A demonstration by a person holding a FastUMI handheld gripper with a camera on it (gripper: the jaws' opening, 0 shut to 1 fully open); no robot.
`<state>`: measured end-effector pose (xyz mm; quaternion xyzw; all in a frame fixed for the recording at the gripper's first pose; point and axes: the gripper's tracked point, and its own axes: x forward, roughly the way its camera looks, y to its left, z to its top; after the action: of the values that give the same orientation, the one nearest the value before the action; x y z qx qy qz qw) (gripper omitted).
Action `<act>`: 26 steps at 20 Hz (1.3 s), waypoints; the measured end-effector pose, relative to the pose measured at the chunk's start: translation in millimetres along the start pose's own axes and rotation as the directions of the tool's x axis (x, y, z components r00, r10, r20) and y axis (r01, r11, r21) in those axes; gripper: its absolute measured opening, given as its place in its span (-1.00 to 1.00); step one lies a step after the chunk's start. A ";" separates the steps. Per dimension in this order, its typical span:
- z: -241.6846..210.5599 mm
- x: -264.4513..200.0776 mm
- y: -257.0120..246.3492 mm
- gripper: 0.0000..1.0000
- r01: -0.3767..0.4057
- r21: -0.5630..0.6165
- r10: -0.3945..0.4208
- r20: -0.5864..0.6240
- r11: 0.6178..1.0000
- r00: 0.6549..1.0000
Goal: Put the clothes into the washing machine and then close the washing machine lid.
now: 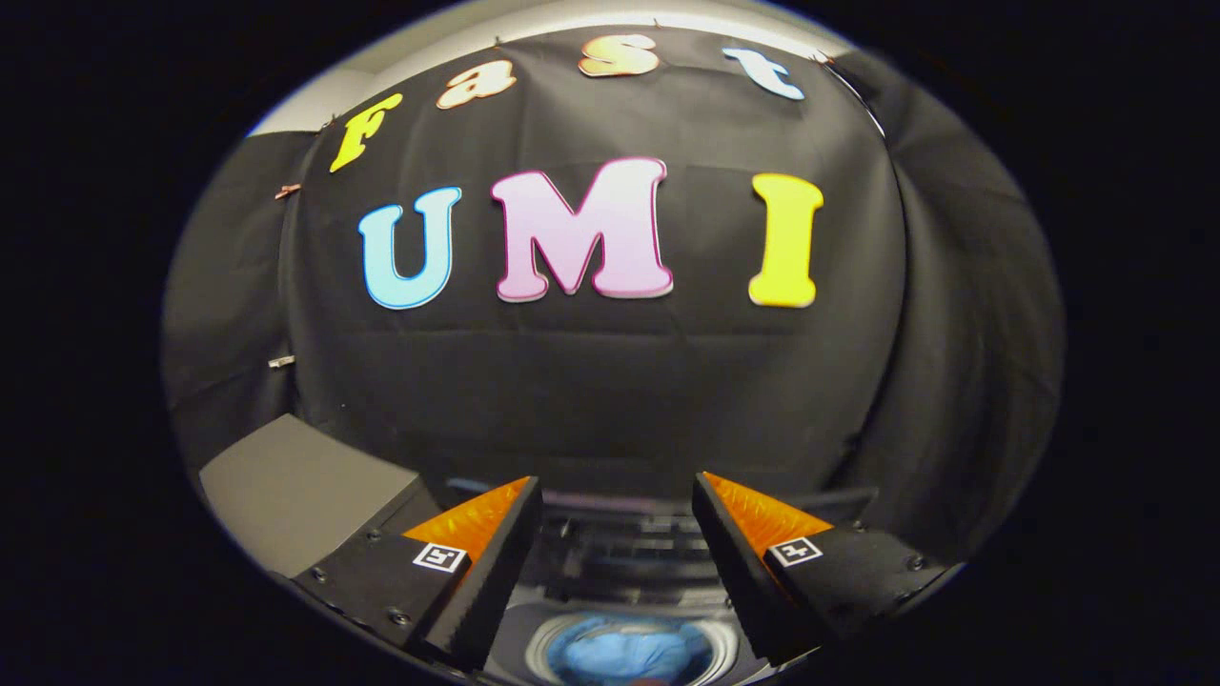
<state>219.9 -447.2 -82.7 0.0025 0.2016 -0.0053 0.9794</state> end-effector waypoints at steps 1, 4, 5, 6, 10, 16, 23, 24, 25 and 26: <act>1.3 22.2 -3.2 0.97 0.017 -0.016 -0.016 0.006 1.000 1.000; -24.7 75.0 -13.7 0.98 0.068 -0.025 -0.070 -0.091 0.997 0.993; -42.0 88.0 -20.1 0.98 0.083 -0.024 -0.086 -0.138 0.996 0.987; -61.4 96.1 -25.4 0.98 0.102 -0.029 -0.106 -0.193 0.994 0.976; -66.3 94.2 -27.2 0.96 0.104 0.054 -0.089 -0.229 0.993 0.969; -64.6 90.8 -28.2 1.00 0.124 0.049 -0.112 -0.199 0.991 0.974; -66.3 82.6 -27.4 1.00 0.134 0.041 -0.122 -0.213 0.990 0.969; -66.0 82.3 -27.4 1.00 0.136 0.040 -0.125 -0.211 0.990 0.969; -66.0 81.6 -27.3 1.00 0.139 0.039 -0.127 -0.208 0.990 0.970; -65.4 82.5 -27.5 1.00 0.142 0.038 -0.132 -0.201 0.989 0.971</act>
<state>269.6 -475.0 -175.5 0.0146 0.2974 -0.0778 0.9515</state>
